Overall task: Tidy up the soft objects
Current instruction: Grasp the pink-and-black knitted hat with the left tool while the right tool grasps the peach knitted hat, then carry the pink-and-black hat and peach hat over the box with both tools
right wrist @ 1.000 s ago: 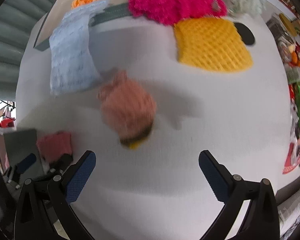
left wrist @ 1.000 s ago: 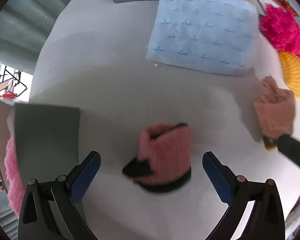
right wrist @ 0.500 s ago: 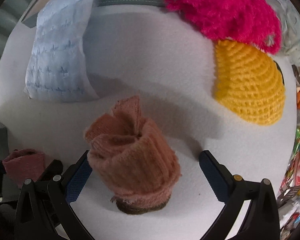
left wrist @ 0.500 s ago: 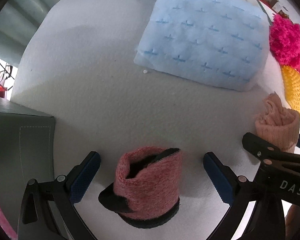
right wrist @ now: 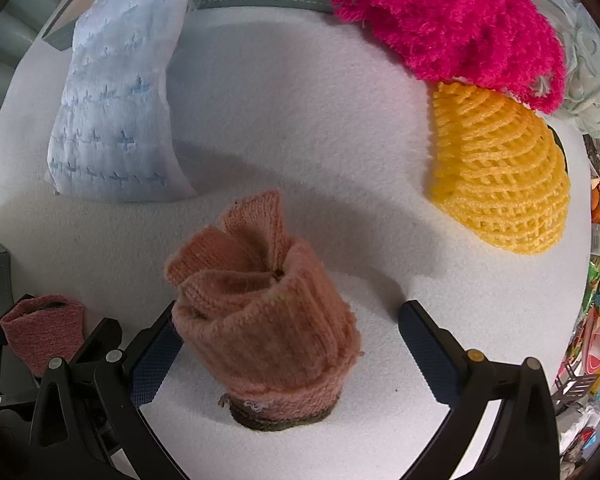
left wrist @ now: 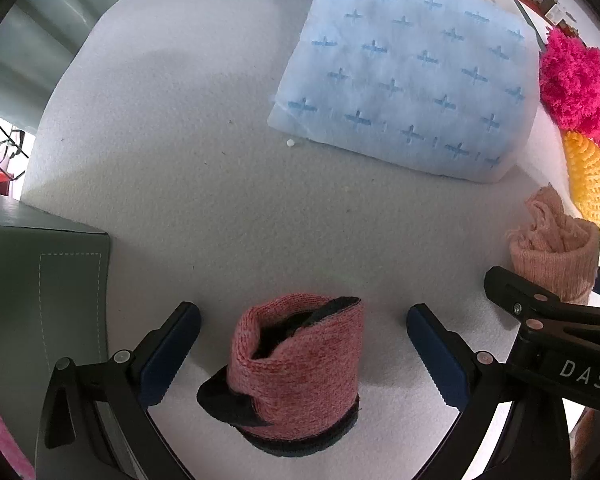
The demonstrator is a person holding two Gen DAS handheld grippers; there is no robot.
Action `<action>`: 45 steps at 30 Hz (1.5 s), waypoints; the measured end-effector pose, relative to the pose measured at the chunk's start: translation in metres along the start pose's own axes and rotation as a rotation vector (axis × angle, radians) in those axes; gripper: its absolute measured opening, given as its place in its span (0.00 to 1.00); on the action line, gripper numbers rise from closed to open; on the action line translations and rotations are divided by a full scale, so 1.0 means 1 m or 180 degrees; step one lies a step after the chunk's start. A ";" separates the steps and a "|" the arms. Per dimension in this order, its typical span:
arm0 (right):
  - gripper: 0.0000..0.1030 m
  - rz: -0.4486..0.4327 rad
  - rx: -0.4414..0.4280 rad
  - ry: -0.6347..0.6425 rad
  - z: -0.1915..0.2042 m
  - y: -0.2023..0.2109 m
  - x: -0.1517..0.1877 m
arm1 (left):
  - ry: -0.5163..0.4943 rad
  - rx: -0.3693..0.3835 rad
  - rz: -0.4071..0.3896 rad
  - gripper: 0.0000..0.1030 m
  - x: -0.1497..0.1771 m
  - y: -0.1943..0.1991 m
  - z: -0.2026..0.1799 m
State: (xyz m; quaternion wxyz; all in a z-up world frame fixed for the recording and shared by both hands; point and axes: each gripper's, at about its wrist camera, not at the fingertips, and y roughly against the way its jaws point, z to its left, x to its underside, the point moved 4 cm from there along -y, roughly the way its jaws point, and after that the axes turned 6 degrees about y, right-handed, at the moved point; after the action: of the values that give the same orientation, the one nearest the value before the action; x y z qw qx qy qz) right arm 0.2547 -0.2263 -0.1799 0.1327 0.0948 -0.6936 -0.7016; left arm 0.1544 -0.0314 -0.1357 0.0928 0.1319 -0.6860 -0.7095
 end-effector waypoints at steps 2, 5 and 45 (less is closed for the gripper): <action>0.99 0.0045 0.0003 0.0045 0.001 -0.001 -0.004 | -0.0014 -0.0003 0.0033 1.00 -0.003 0.000 -0.002; 0.86 -0.0006 0.0011 0.0171 0.006 0.003 -0.006 | 0.0000 0.0017 0.0022 0.88 -0.006 0.002 -0.005; 0.53 0.0297 -0.0630 0.0140 0.002 0.068 0.170 | -0.1110 0.0254 0.0076 0.23 0.148 0.110 -0.050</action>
State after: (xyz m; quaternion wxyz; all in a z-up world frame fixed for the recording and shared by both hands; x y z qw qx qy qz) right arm 0.0974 -0.2788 -0.1037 0.1892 0.0642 -0.6215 -0.7575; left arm 0.0241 -0.1297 -0.0364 -0.0245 0.0023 -0.7209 -0.6927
